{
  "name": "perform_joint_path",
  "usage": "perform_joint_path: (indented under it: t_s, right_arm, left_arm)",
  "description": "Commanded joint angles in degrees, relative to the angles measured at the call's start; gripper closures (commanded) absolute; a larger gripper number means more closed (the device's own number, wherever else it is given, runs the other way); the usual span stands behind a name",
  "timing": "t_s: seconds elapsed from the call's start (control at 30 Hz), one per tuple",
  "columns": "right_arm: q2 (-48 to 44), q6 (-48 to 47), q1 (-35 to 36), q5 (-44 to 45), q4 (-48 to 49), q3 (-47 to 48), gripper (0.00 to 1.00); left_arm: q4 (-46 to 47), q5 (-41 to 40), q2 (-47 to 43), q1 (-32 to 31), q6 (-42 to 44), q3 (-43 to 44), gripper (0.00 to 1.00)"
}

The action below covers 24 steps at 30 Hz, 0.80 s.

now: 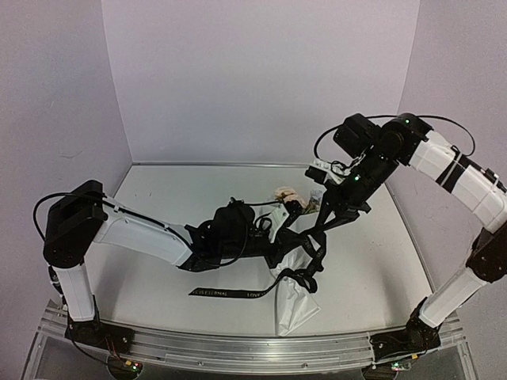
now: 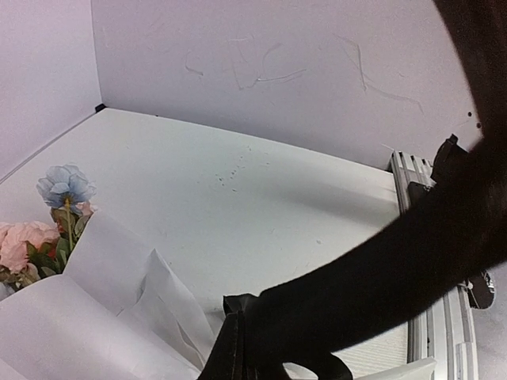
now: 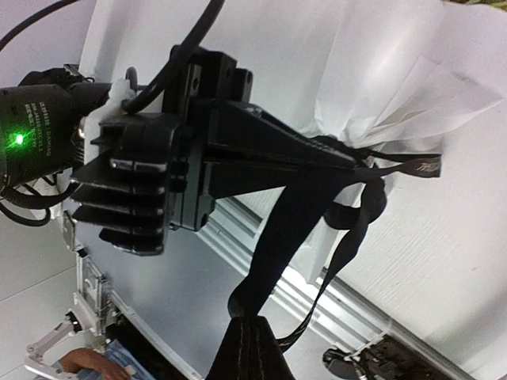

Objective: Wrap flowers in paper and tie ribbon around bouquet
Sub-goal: Cross the half-tied ribbon over the folded bouquet.

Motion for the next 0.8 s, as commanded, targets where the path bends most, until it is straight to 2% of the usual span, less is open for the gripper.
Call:
perform_joint_path:
  t_s: [0.0, 0.2, 0.37, 0.47, 0.57, 0.77]
  right_arm:
    - [-3.17, -6.70, 0.29, 7.31, -33.08, 0.34, 1.00]
    - [-3.17, -7.77, 1.42, 9.84, -36.87, -2.47, 1.00]
    - [-2.47, -7.37, 4.16, 12.71, -37.18, -5.55, 1.00]
    - [-2.78, -6.44, 5.35, 11.47, -36.09, -9.04, 1.00]
    - [-3.74, -3.23, 6.53, 8.98, -30.35, -14.93, 1.00]
    - [-6.14, 7.42, 7.26, 3.91, -8.82, -29.99, 1.00]
  left_arm:
    - [-1.29, -5.88, -4.39, -1.21, 0.87, -2.16, 1.00]
    - [-4.55, -8.53, -6.56, -3.62, 0.87, -5.02, 1.00]
    - [-5.10, -10.61, -8.09, -4.45, 0.29, -7.22, 1.00]
    - [-6.03, -10.53, -8.88, -4.59, -0.25, -8.13, 1.00]
    - [-7.32, -10.78, -9.45, -4.94, -0.24, -8.79, 1.00]
    - [-10.57, -10.70, -8.99, -5.39, 0.46, -8.86, 1.00]
